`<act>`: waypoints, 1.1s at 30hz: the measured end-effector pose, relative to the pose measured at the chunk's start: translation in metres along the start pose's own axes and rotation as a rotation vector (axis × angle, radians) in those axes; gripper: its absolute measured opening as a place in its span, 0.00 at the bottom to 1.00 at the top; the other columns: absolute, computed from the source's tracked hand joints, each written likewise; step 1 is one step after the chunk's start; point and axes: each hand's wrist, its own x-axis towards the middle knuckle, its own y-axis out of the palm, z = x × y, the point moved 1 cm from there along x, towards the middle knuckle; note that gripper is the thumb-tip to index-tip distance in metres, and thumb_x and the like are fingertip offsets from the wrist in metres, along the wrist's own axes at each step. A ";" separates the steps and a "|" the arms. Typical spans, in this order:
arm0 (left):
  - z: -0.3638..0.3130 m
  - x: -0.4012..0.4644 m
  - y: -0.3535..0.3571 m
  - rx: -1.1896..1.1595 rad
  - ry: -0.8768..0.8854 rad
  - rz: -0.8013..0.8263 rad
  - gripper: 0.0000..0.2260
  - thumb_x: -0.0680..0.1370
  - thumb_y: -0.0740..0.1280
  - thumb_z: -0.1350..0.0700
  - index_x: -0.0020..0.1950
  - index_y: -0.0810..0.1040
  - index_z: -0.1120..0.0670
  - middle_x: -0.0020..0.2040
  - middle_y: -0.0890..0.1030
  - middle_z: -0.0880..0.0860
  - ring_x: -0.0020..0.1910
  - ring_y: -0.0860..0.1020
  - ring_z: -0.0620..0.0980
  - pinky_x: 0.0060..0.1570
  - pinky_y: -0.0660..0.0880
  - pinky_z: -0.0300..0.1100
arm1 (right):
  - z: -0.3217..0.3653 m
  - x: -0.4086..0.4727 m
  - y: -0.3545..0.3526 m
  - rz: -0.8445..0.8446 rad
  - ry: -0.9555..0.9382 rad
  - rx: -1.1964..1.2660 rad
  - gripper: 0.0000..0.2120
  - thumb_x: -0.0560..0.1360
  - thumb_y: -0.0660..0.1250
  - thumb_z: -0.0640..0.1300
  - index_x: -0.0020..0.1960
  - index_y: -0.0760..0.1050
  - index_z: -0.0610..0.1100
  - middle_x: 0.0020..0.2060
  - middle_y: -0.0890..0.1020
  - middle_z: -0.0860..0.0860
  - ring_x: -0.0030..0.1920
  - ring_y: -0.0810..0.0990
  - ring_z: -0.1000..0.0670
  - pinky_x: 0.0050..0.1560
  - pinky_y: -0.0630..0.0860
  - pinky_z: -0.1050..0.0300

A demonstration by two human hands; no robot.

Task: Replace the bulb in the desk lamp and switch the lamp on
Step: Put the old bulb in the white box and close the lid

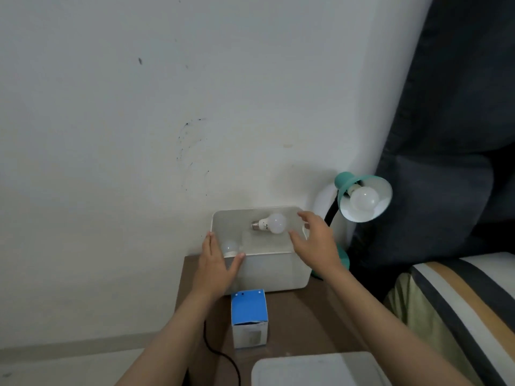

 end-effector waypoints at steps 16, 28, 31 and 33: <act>-0.032 -0.239 0.037 -0.093 0.015 0.039 0.22 0.72 0.68 0.49 0.64 0.68 0.53 0.59 0.70 0.55 0.59 0.70 0.52 0.56 0.69 0.43 | -0.098 -0.249 -0.080 0.264 0.510 -0.222 0.32 0.68 0.72 0.52 0.69 0.66 0.45 0.60 0.71 0.39 0.61 0.69 0.37 0.59 0.71 0.48; -0.030 -0.289 0.068 0.135 -0.141 0.354 0.29 0.71 0.68 0.41 0.67 0.66 0.53 0.69 0.60 0.60 0.69 0.61 0.59 0.66 0.66 0.48 | -0.086 -0.292 -0.080 0.343 0.542 -0.374 0.32 0.69 0.65 0.58 0.71 0.63 0.51 0.70 0.59 0.40 0.67 0.58 0.37 0.64 0.66 0.46; -0.041 -0.285 0.057 0.071 -0.094 0.266 0.29 0.70 0.70 0.43 0.67 0.67 0.53 0.70 0.56 0.58 0.69 0.62 0.57 0.68 0.64 0.46 | -0.077 -0.287 -0.088 0.256 0.474 -0.345 0.32 0.70 0.66 0.58 0.71 0.63 0.52 0.69 0.59 0.41 0.66 0.58 0.38 0.61 0.68 0.47; -0.050 -0.277 0.046 0.067 -0.042 0.197 0.28 0.70 0.70 0.44 0.67 0.67 0.53 0.69 0.57 0.58 0.68 0.61 0.57 0.67 0.64 0.46 | -0.067 -0.278 -0.094 0.204 0.421 -0.350 0.32 0.70 0.67 0.57 0.71 0.63 0.51 0.70 0.59 0.41 0.67 0.59 0.38 0.61 0.67 0.47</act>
